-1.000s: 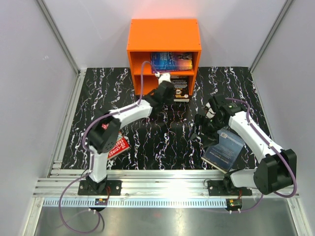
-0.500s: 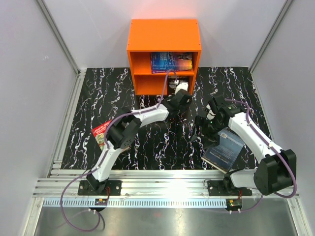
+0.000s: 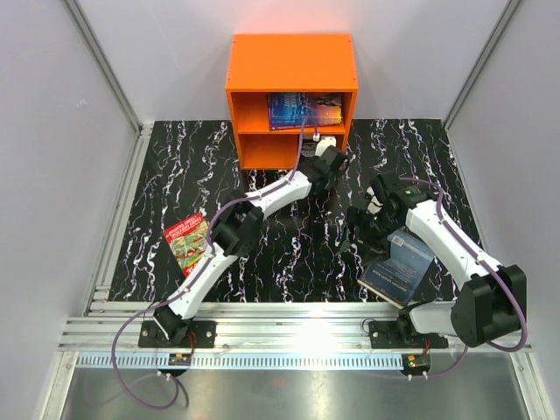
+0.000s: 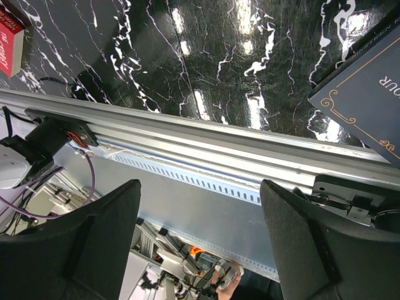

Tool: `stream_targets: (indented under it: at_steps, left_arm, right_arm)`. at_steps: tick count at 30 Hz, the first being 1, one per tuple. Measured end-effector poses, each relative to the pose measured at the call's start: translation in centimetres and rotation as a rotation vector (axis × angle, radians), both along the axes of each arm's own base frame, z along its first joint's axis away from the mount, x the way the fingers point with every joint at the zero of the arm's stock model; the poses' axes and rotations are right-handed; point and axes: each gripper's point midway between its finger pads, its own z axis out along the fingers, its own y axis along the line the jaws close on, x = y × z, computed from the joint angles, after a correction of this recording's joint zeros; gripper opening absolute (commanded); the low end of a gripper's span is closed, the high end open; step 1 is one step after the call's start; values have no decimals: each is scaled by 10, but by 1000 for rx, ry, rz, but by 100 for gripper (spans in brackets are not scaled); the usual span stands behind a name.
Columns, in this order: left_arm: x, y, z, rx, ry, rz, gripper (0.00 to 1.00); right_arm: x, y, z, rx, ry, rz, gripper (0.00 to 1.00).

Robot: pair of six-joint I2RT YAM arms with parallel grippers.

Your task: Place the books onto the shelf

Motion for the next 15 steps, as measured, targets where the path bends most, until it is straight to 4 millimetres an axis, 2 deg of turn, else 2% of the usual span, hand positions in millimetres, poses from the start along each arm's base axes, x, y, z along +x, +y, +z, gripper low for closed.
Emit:
stream_targets:
  at_steps: [6,15]
  left_arm:
    - [9,21,-8,-68,102,60,0]
    - [18,14,-6,-108,74,51,4]
  right_arm:
    - [0,0,-5,-8,21,4,84]
    - [6,0,-14,-22,53,23,83]
